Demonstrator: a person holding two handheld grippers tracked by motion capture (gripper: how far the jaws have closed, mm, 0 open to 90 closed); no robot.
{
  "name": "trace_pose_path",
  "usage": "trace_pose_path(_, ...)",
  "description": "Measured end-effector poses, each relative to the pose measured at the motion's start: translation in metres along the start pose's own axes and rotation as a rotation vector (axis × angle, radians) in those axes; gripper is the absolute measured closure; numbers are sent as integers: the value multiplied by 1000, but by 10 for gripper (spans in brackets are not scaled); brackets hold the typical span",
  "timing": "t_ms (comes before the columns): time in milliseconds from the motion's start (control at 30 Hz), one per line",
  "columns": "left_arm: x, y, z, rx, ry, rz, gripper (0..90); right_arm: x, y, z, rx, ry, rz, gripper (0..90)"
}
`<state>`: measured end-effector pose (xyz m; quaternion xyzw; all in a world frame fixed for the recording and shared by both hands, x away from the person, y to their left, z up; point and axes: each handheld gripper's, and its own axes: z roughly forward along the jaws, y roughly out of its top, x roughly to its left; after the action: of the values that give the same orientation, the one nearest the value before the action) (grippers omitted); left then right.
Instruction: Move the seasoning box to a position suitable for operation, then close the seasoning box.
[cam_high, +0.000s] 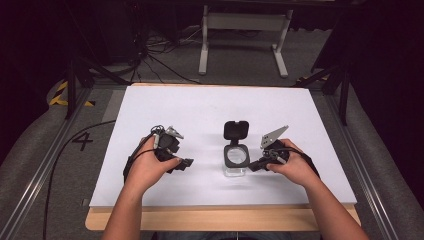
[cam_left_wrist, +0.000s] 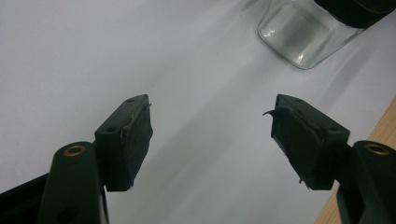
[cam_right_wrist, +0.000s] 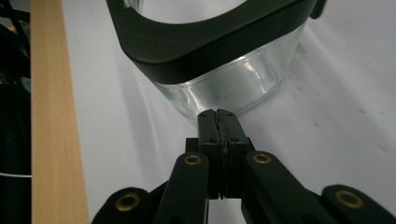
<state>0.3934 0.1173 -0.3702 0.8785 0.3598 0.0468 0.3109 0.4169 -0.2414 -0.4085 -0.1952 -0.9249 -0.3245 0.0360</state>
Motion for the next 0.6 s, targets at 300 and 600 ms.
trace_pose_path(300,-6,5,3,-30,-6,23,299,-3,-6,-15,-44,-56,28,900)
trace_pose_path(600,-20,12,1,-107,-105,89,594,-4,-3,-42,-122,-100,33,900)
